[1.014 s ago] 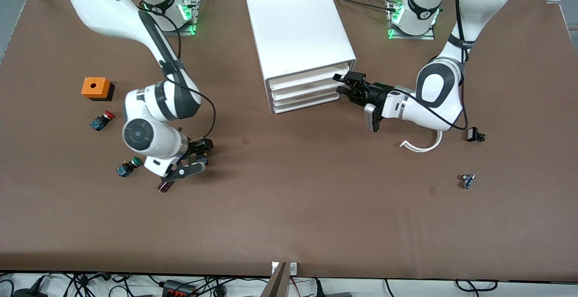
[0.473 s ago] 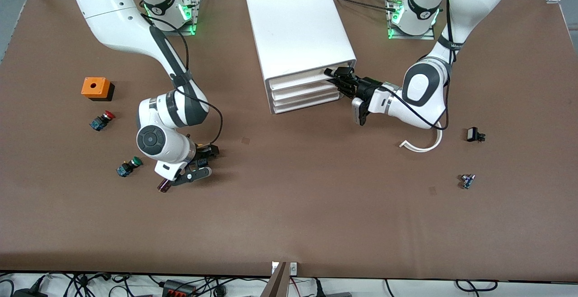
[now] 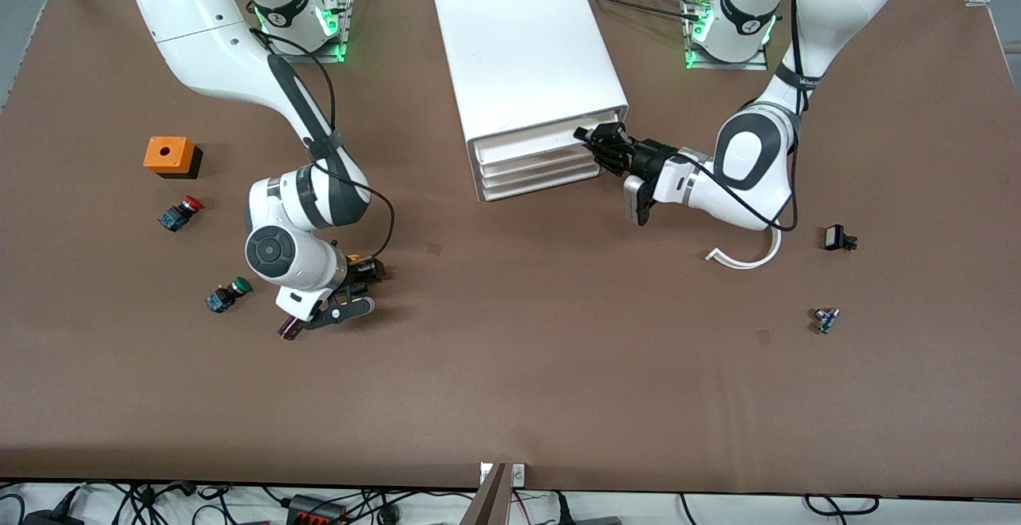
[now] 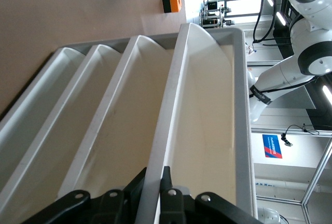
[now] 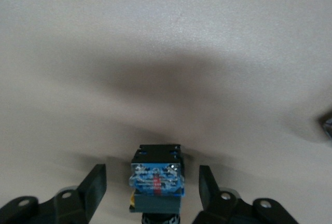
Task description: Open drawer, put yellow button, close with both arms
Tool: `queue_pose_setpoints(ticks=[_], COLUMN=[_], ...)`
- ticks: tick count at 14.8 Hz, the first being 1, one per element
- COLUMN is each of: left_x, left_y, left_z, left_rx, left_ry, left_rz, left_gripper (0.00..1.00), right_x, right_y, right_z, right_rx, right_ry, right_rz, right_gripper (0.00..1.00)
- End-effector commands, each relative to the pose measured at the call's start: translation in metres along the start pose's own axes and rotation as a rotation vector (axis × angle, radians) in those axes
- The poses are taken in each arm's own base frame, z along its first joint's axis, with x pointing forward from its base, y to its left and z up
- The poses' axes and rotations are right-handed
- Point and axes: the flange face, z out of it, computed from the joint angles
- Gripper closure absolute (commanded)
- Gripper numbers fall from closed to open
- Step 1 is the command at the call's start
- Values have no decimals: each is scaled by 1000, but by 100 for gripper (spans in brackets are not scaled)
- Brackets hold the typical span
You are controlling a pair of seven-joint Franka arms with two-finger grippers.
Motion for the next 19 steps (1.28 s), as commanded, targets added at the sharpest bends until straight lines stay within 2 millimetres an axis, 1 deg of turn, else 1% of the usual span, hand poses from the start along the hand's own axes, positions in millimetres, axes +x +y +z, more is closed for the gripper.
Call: queue_pose_setpoints(ticks=[1,2,3,4,6,7,8,9,10,11,12,13,14,15,16,18,19], left_x=[29,34,40,47,59,65,69,70,71,71,73,75,74,75,74,73,72], left_y=[-11,-17,-24,-29,-38,-41,-41,-41,-40,-36,-31,-24,-18,-1,12,39,51], left_z=[-20,-26,-37,-47,-66,-72,-77,-79,-79,-83,-88,-99,-107,-115,-125,-142,-147], left_rx=[-21,-8,23,47,62,77,92,97,97,102,109,114,105,103,122,192,237], left_ry=[42,41,34,31,57,55,51,52,55,58,58,60,42,16,-7,-48,-70], left_rz=[-5,0,10,22,34,44,55,50,27,14,13,-2,-32,-70,-126,-259,-310], left_gripper=[91,91,91,91,91,91,86,80,47,0,0,0,0,0,0,0,0], right_x=[5,6,6,9,17,24,30,35,42,46,50,51,48,46,42,30,21], right_y=[1,0,3,2,3,2,0,-5,-12,-17,-28,-38,-53,-62,-73,-113,-146], right_z=[-8,-11,-12,-20,-44,-64,-86,-111,-139,-168,-203,-221,-227,-232,-253,-274,-286], right_rx=[14,14,13,13,14,16,18,25,27,31,42,43,43,46,46,42,46], right_ry=[15,19,23,36,49,53,41,41,56,60,87,101,92,82,105,114,128], right_rz=[4,2,6,4,0,-3,-6,-8,-19,-29,-46,-60,-81,-93,-110,-158,-141], right_gripper=[73,87,96,100,100,100,100,100,100,100,100,100,100,100,100,100,100])
